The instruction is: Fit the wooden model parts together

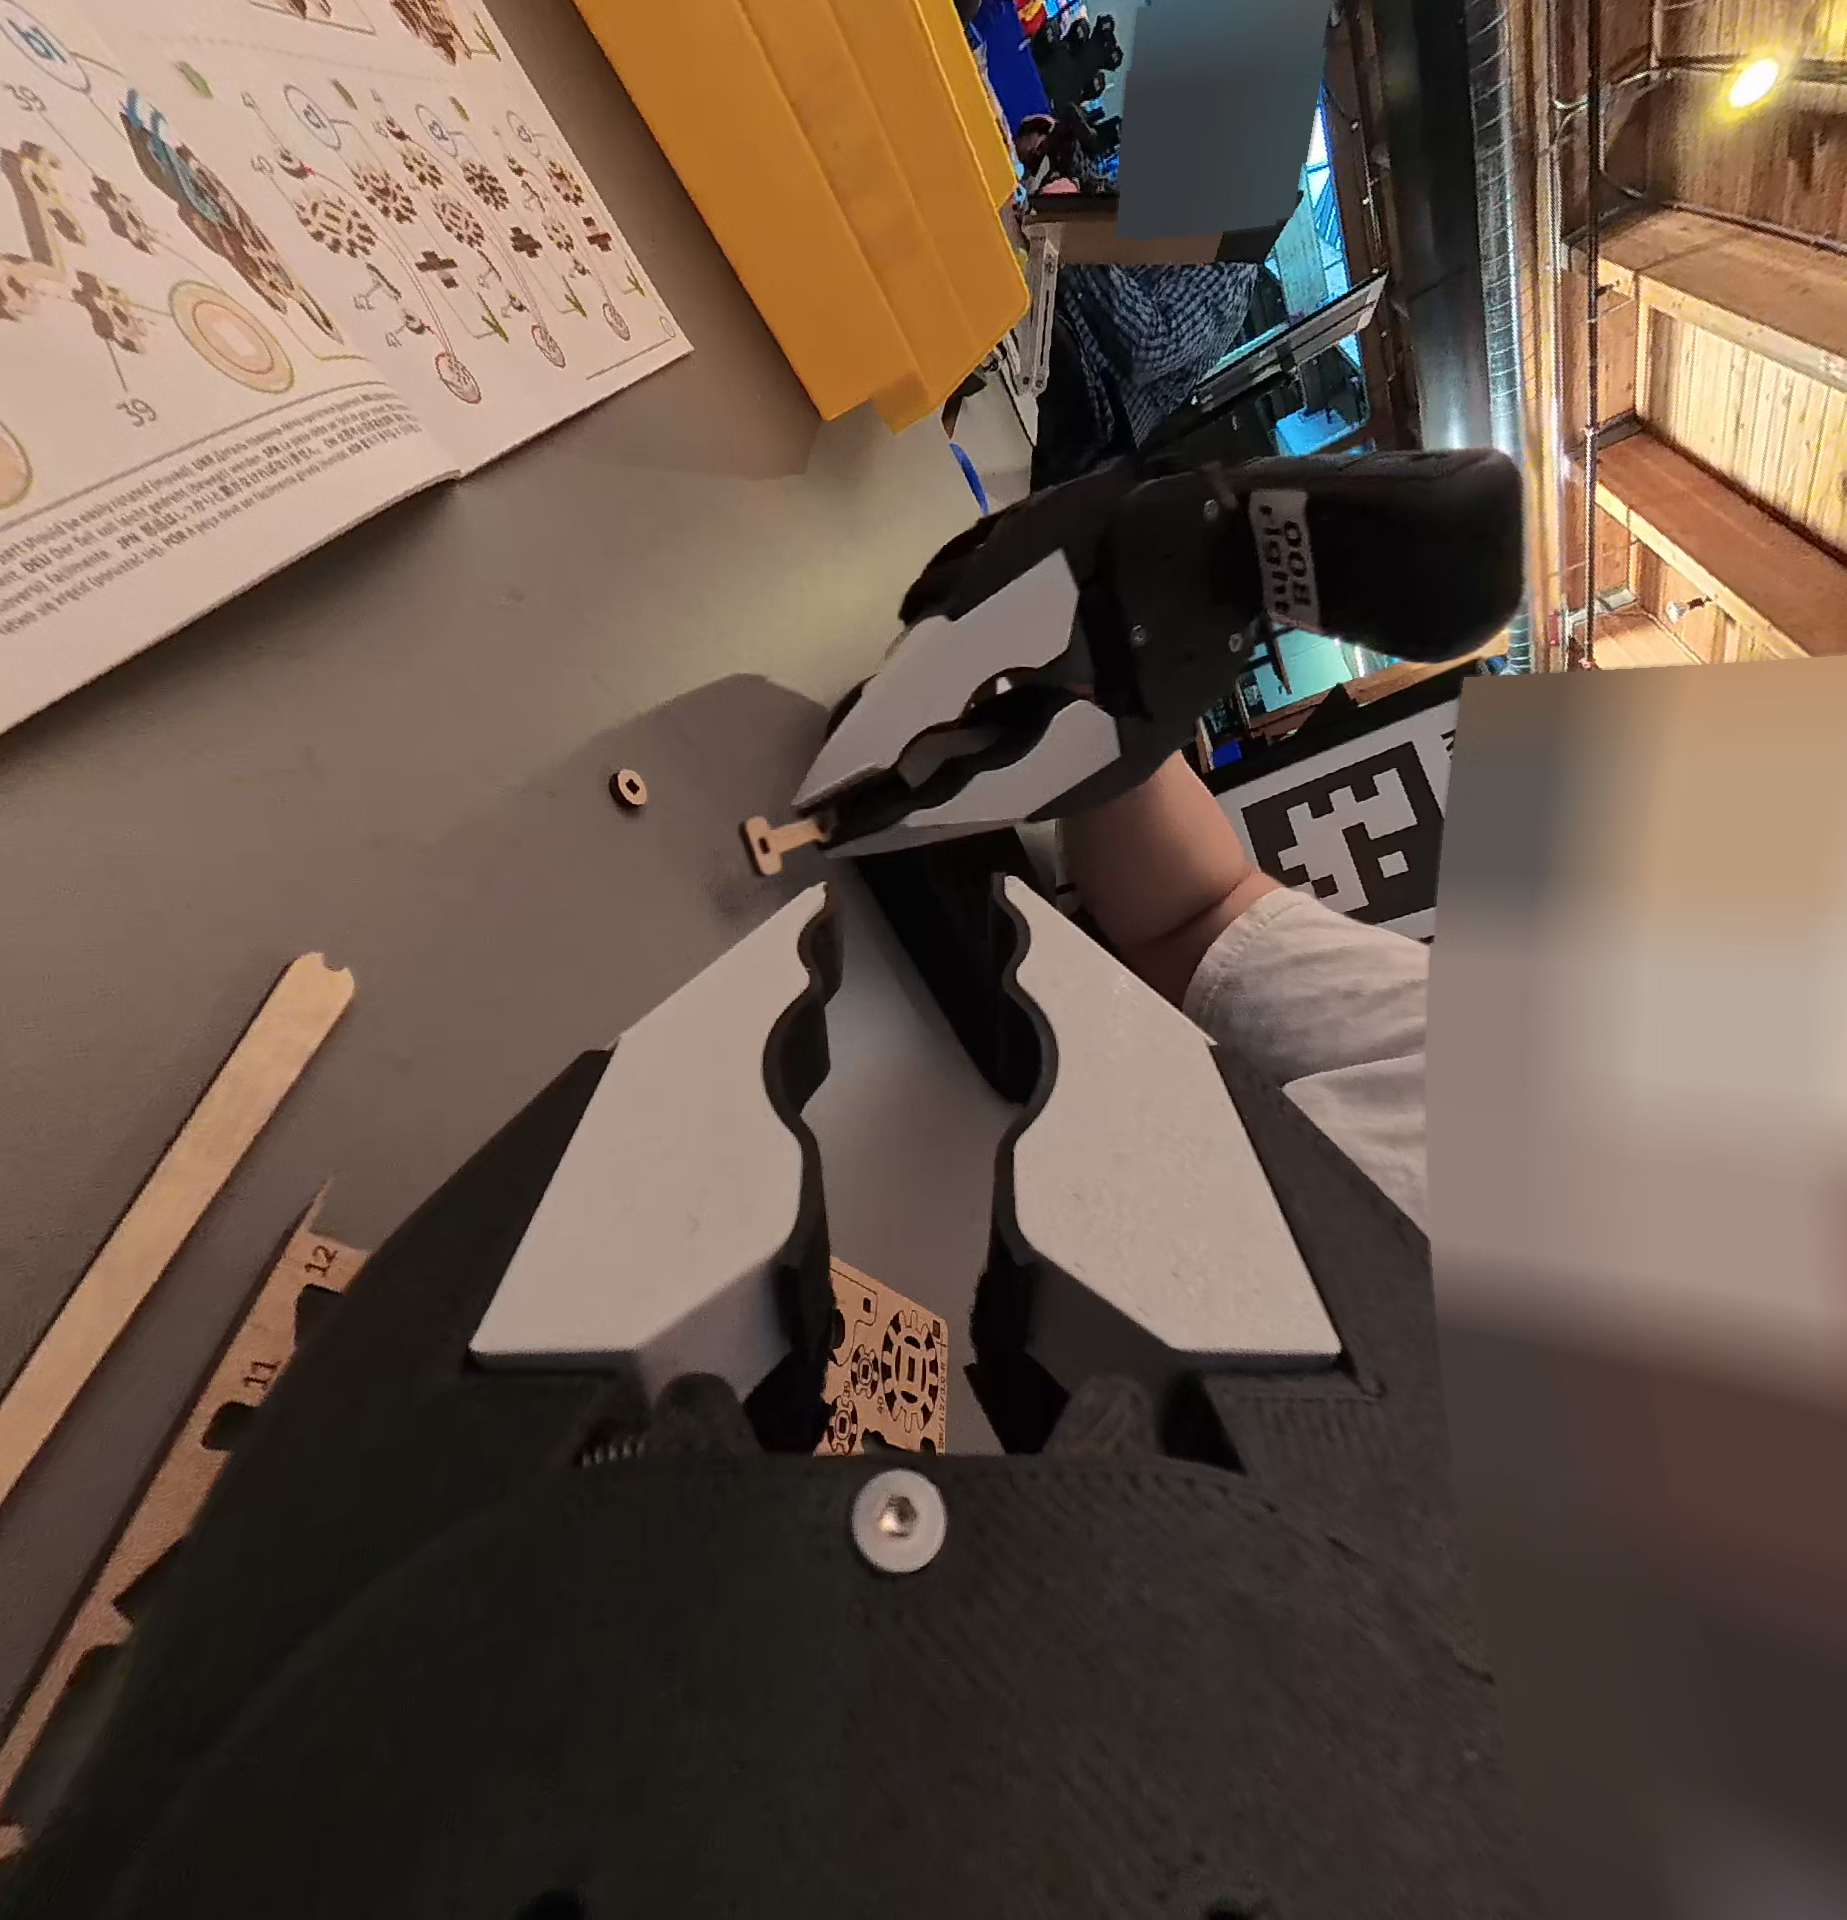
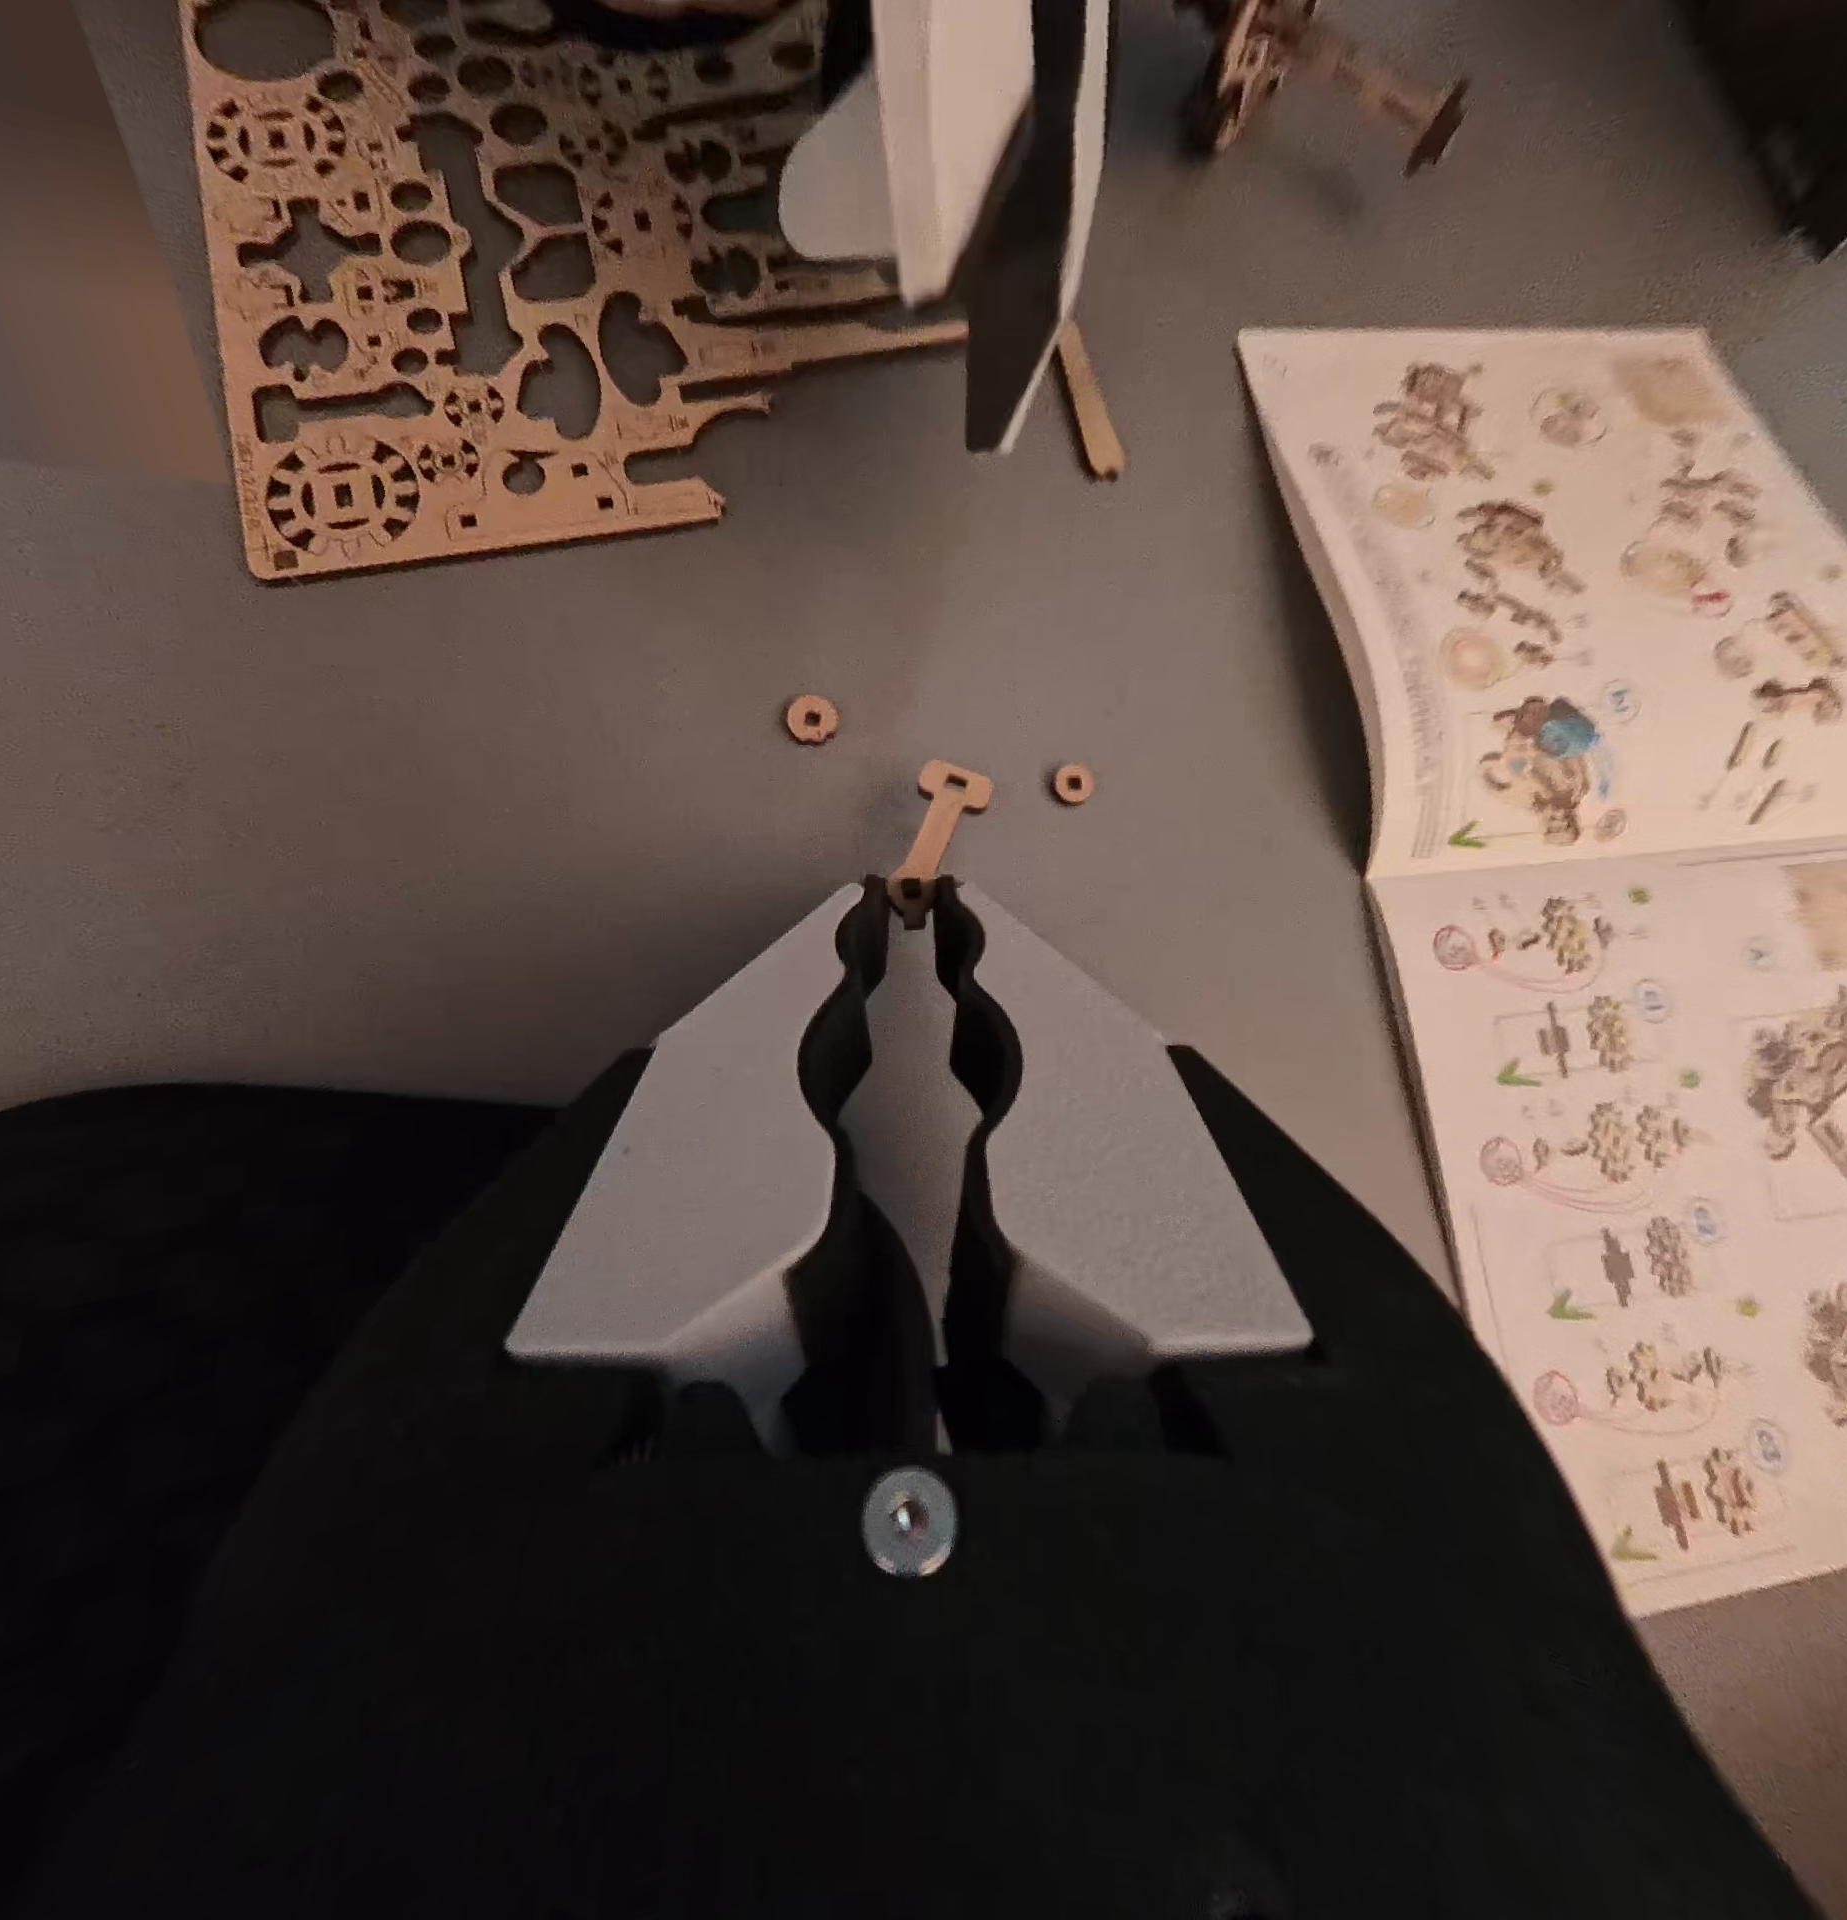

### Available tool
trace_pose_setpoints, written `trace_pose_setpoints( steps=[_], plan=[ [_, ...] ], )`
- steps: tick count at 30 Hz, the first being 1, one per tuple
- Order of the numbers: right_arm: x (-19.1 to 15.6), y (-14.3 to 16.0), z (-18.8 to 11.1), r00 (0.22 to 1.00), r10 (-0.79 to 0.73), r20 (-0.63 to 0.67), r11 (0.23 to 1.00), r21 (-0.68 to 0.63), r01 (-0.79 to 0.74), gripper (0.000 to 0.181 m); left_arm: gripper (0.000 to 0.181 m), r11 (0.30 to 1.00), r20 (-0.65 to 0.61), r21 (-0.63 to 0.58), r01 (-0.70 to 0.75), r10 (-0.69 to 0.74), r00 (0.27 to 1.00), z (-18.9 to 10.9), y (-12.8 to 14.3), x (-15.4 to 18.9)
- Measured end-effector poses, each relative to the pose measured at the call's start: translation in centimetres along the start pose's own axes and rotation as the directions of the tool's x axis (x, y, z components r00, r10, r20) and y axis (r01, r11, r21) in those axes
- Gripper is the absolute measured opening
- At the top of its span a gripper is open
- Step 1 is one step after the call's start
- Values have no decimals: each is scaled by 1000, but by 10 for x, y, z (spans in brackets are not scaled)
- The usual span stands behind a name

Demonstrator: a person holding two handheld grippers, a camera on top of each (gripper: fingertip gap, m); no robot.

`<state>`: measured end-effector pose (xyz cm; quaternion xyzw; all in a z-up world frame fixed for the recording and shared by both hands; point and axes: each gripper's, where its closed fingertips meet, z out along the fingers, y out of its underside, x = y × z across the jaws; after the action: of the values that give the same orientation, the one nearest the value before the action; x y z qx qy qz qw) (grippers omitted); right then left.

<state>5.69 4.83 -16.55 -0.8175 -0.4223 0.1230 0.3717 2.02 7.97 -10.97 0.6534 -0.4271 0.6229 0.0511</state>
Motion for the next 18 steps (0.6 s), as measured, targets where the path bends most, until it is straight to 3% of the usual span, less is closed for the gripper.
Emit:
trace_pose_setpoints(
  steps=[2, 5, 7, 9, 10, 13, 16, 18],
  plan=[
    [-5, 16, 10, 999, 24, 32, 998, -59, -22, 12, 26, 1000, 2, -1, 0, 0, 1000, 0, 0, 0],
    [2, 5, 1, 1000, -4, -14, 1000, -20, 3, 8, 26, 1000, -2, -6, 1, -1, 1000, 1, 1, 1],
    [-2, 18, 10, 999, 41, 28, 998, -55, -40, 9, 26, 1000, 1, -6, -3, 3, 1000, 1, 1, 1],
    [4, 7, 2, 992, 118, 37, 993, 5, -118, 8, 26, 1000, -7, -3, 1, -1, 1000, 1, 1, 2],
    [7, -9, -7, 982, 176, 65, 979, 97, -181, 8, 26, 1000, -10, 1, -1, 1, 1000, 1, 0, 3],
    [12, -55, -42, 857, 400, 325, 818, 295, -494, 7, 27, 998, -10, 18, -66, 66, 998, -1, -5, 9],
    [9, -86, -70, 668, 431, 606, 630, 328, -704, 7, 29, 959, -10, 36, -283, 283, 959, -4, -12, 26],
    [7, -93, -73, 605, 442, 662, 579, 305, -756, 7, 36, 889, 54, 17, -458, 457, 888, -4, -13, 31]
  ],
)
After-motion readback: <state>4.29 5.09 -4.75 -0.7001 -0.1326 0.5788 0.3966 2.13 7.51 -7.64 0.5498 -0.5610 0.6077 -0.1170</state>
